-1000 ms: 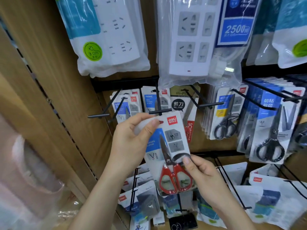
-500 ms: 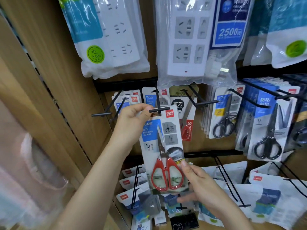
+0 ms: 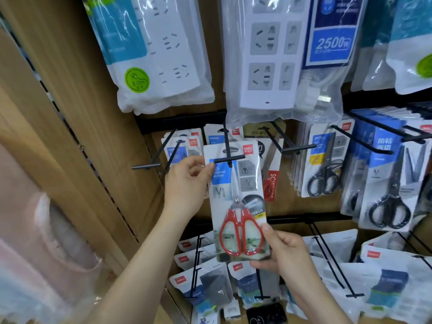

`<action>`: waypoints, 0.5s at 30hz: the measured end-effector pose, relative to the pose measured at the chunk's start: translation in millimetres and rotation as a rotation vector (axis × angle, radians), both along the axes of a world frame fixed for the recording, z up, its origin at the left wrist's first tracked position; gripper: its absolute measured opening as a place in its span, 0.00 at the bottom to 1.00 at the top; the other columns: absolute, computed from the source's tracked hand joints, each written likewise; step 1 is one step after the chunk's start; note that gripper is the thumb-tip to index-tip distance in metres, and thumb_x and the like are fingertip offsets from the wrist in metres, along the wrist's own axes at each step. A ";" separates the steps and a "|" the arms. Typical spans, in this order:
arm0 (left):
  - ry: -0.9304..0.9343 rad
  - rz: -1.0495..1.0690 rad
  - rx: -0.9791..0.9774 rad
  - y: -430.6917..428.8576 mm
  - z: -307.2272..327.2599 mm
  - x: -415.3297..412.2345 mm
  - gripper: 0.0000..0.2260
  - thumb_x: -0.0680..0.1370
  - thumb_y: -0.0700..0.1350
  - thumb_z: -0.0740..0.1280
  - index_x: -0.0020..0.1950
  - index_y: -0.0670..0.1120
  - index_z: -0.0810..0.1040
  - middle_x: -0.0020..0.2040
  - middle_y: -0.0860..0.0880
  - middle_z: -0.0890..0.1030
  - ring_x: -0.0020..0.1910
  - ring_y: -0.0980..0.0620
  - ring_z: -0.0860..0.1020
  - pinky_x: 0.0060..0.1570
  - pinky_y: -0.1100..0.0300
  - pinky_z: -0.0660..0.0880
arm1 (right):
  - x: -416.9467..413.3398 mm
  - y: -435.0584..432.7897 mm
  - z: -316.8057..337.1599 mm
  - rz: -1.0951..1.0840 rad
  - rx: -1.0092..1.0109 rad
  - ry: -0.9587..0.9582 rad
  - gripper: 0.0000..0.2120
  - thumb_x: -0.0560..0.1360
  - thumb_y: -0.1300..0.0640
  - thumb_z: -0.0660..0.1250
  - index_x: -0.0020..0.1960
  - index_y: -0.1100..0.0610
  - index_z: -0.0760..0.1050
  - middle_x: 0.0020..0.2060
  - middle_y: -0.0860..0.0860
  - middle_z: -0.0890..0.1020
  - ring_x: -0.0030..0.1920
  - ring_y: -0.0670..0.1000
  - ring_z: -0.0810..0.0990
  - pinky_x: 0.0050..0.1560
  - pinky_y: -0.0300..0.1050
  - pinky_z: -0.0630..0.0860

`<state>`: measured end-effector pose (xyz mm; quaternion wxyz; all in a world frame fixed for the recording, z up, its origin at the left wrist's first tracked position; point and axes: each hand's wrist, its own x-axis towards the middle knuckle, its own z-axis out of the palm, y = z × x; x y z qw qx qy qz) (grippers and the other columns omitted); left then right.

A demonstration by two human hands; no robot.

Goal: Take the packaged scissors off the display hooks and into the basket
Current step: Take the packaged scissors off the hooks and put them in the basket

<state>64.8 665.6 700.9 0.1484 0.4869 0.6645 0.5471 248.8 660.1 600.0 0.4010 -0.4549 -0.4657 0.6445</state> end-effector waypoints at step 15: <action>0.026 0.088 -0.105 51.7 -42.2 -23.4 0.12 0.77 0.40 0.70 0.58 0.52 0.78 0.46 0.54 0.82 0.50 0.52 0.82 0.55 0.48 0.81 | -49.2 85.8 -0.8 -0.072 0.059 -0.127 0.10 0.82 0.53 0.63 0.53 0.55 0.82 0.47 0.51 0.85 0.47 0.50 0.84 0.42 0.48 0.84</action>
